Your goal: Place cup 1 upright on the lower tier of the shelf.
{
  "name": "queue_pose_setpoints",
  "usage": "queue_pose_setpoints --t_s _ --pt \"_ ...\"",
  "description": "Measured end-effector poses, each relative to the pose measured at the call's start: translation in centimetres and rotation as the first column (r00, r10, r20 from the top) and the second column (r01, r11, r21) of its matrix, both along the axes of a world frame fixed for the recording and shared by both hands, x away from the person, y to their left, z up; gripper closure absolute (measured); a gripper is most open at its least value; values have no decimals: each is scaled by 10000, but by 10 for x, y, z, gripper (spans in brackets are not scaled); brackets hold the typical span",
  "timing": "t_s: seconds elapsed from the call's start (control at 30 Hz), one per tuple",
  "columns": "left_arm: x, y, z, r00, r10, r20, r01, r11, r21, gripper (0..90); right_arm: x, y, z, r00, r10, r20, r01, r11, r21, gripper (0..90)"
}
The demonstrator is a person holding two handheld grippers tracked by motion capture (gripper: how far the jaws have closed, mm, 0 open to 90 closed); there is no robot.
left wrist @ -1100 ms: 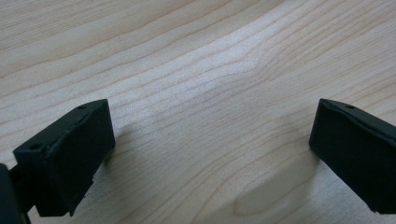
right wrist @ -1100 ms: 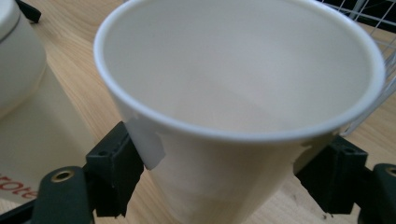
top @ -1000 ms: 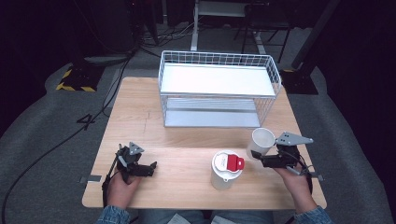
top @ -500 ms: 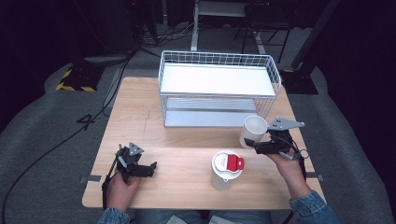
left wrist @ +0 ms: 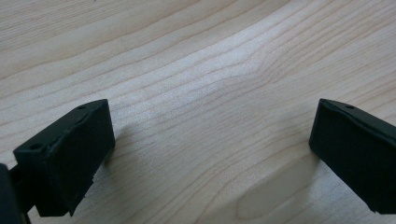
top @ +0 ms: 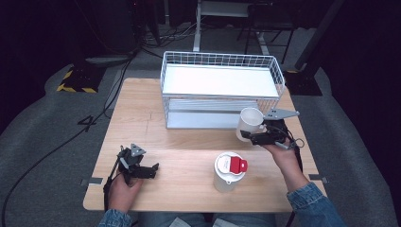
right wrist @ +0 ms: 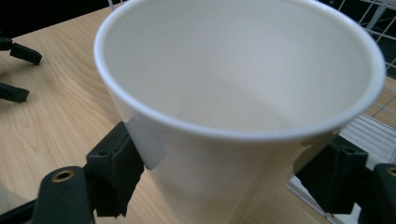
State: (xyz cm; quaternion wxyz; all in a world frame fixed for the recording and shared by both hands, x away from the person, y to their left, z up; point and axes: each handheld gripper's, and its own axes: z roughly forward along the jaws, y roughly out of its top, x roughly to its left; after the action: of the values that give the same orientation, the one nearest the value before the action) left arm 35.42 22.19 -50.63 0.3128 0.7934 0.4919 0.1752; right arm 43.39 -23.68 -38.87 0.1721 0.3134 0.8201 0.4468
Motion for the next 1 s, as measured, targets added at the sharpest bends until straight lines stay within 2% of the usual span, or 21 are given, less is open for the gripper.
queue_pose_setpoints --t_s 0.27,0.47,0.6,0.77,1.0 --pt "0 0 0 10000 -31 -31 31 10000 1 6 14 13 -2 9999 -32 -169 30 9999 -130 231" --pt "0 0 0 10000 -31 -30 31 10000 2 6 24 21 -5 9995 -157 -282 156 9999 -37 230" --pt "0 0 0 10000 -29 -32 29 10000 -1 6 32 30 -8 9990 -243 -368 235 9995 -208 231" --pt "0 0 0 10000 -29 -31 29 10000 -1 6 36 37 -11 9991 -306 -296 297 9990 -332 231" --pt "0 0 0 10000 -29 -30 29 10000 0 6 44 48 -17 9984 -500 -254 493 9984 -266 230"
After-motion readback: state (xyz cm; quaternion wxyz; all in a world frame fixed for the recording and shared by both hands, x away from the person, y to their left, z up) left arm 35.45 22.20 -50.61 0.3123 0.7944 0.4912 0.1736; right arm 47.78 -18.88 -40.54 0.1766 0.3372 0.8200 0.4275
